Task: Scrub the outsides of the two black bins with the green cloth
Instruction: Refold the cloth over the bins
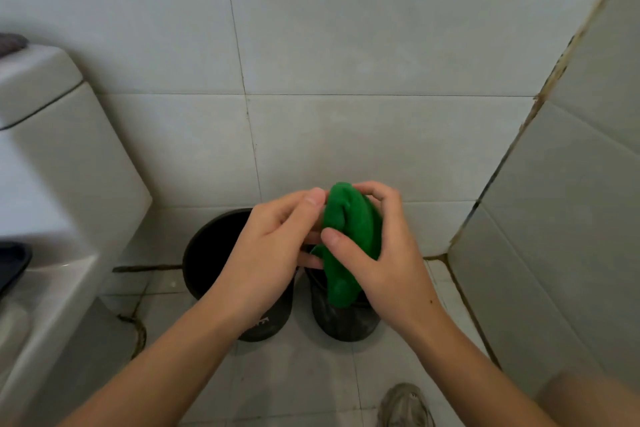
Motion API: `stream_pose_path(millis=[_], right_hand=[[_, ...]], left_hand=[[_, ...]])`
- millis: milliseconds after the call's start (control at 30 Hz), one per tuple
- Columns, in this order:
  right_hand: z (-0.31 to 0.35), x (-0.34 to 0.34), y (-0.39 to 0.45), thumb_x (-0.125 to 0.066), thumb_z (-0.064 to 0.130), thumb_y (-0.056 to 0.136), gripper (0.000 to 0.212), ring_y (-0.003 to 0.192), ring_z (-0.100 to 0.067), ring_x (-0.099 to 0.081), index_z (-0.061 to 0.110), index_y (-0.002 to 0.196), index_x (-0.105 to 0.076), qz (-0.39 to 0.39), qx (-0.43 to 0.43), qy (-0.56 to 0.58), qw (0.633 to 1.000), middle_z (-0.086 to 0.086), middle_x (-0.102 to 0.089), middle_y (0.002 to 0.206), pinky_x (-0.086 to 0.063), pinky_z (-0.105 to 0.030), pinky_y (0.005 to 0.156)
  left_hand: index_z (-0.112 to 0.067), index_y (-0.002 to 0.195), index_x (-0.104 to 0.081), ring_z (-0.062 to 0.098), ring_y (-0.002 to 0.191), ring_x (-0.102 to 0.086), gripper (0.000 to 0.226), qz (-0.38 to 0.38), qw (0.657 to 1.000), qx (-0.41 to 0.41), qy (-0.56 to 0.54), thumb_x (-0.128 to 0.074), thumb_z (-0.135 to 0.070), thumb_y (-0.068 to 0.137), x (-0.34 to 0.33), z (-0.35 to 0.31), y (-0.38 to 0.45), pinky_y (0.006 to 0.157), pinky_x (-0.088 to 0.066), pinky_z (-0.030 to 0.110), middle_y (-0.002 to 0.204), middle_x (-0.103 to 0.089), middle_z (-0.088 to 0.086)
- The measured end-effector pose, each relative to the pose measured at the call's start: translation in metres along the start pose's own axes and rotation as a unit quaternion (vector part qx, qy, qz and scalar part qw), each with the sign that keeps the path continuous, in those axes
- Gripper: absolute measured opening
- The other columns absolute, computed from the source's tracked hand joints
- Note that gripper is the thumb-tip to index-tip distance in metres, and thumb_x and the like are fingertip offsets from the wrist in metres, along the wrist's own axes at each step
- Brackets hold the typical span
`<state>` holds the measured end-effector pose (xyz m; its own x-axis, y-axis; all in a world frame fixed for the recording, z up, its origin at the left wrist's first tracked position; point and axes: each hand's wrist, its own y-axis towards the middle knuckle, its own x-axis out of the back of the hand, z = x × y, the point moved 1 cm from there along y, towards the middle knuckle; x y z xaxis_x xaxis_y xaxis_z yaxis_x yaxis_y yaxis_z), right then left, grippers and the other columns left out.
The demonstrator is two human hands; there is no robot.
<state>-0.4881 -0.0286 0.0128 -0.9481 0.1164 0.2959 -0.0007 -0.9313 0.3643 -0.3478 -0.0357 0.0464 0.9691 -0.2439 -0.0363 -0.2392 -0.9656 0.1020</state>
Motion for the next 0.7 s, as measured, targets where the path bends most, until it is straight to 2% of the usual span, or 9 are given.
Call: stream_pose_path(millis=[67, 167, 233, 333, 433, 500, 600, 667, 700], right_hand=[[-0.001, 0.002, -0.001, -0.061, 0.064, 0.069, 0.06, 0.112, -0.003, -0.058, 0.054, 0.124, -0.038, 0.014, -0.015, -0.011, 1.0, 0.02, -0.058, 0.118, -0.051, -0.033, 0.093], [-0.004, 0.004, -0.003, -0.069, 0.056, 0.069, 0.08, 0.118, -0.004, -0.057, 0.05, 0.14, -0.034, 0.044, -0.036, 0.097, 0.994, 0.012, -0.06, 0.127, -0.05, -0.028, 0.097], [-0.006, 0.007, -0.004, -0.076, 0.047, 0.066, 0.074, 0.11, -0.006, -0.062, 0.046, 0.133, -0.045, 0.035, -0.035, 0.128, 0.991, 0.008, -0.064, 0.117, -0.052, -0.027, 0.091], [-0.007, 0.013, -0.003, -0.077, 0.019, 0.066, 0.046, 0.087, -0.015, -0.067, 0.023, 0.11, -0.063, -0.021, -0.109, 0.239, 0.965, -0.002, -0.068, 0.092, -0.056, -0.028, 0.074], [-0.01, 0.021, -0.001, -0.065, 0.002, 0.081, 0.018, 0.073, -0.023, -0.069, 0.001, 0.099, -0.063, -0.087, -0.204, 0.337, 0.915, -0.016, -0.068, 0.084, -0.057, -0.03, 0.059], [-0.014, 0.03, 0.002, -0.058, 0.001, 0.087, 0.012, 0.069, -0.022, -0.068, 0.001, 0.097, -0.063, -0.131, -0.236, 0.373, 0.888, -0.014, -0.067, 0.079, -0.056, -0.03, 0.056], [-0.022, 0.051, 0.008, -0.059, 0.006, 0.088, 0.016, 0.071, -0.025, -0.069, 0.003, 0.102, -0.063, -0.202, -0.249, 0.388, 0.864, -0.016, -0.067, 0.086, -0.057, -0.033, 0.058], [-0.028, 0.068, 0.01, -0.058, 0.008, 0.088, 0.015, 0.068, -0.024, -0.07, 0.004, 0.102, -0.062, -0.232, -0.248, 0.402, 0.851, -0.014, -0.067, 0.084, -0.057, -0.032, 0.056], [-0.031, 0.077, 0.01, -0.058, 0.009, 0.088, 0.015, 0.067, -0.024, -0.07, 0.005, 0.102, -0.062, -0.239, -0.246, 0.408, 0.846, -0.013, -0.068, 0.083, -0.057, -0.033, 0.056]], left_hand=[[-0.023, 0.103, -0.073, 0.016, 0.084, -0.075, 0.022, 0.02, 0.999, 0.025, -0.016, -0.055, -0.032, 0.094, 0.002, 0.002, 0.001, 0.058, -0.056, 0.021, 0.094, -0.079, 0.003], [-0.015, 0.113, -0.071, 0.024, 0.089, -0.075, 0.04, 0.049, 0.996, 0.048, -0.056, -0.05, -0.033, 0.083, 0.005, 0.003, 0.002, 0.065, -0.061, 0.029, 0.099, -0.078, 0.011], [-0.011, 0.116, -0.069, 0.026, 0.091, -0.075, 0.043, 0.063, 0.993, 0.057, -0.086, -0.05, -0.03, 0.083, 0.002, 0.006, 0.001, 0.072, -0.062, 0.033, 0.101, -0.077, 0.015], [-0.012, 0.107, -0.072, 0.022, 0.085, -0.075, 0.029, 0.052, 0.991, 0.064, -0.105, -0.055, -0.021, 0.085, -0.012, 0.012, 0.001, 0.069, -0.061, 0.028, 0.096, -0.077, 0.015], [-0.014, 0.105, -0.07, 0.015, 0.089, -0.073, 0.022, 0.058, 0.997, 0.035, -0.028, -0.054, -0.002, 0.096, -0.032, 0.013, 0.006, 0.074, -0.059, 0.024, 0.101, -0.077, 0.011], [-0.016, 0.102, -0.068, 0.01, 0.087, -0.071, 0.027, 0.061, 0.998, -0.002, 0.015, -0.049, 0.002, 0.097, -0.041, 0.013, 0.016, 0.072, -0.056, 0.02, 0.098, -0.075, 0.004], [-0.021, 0.094, -0.067, 0.001, 0.076, -0.069, 0.026, 0.004, 0.993, -0.06, 0.099, -0.051, -0.001, 0.098, -0.04, 0.034, 0.041, 0.068, -0.053, 0.017, 0.088, -0.073, -0.002], [-0.02, 0.099, -0.069, 0.006, 0.08, -0.07, 0.017, -0.03, 0.972, -0.06, 0.223, -0.054, -0.012, 0.098, -0.037, 0.069, 0.059, 0.074, -0.054, 0.026, 0.089, -0.074, -0.001], [-0.02, 0.107, -0.069, 0.013, 0.089, -0.071, 0.018, -0.018, 0.943, -0.054, 0.328, -0.054, -0.019, 0.096, -0.038, 0.089, 0.067, 0.079, -0.054, 0.031, 0.095, -0.075, 0.0]])
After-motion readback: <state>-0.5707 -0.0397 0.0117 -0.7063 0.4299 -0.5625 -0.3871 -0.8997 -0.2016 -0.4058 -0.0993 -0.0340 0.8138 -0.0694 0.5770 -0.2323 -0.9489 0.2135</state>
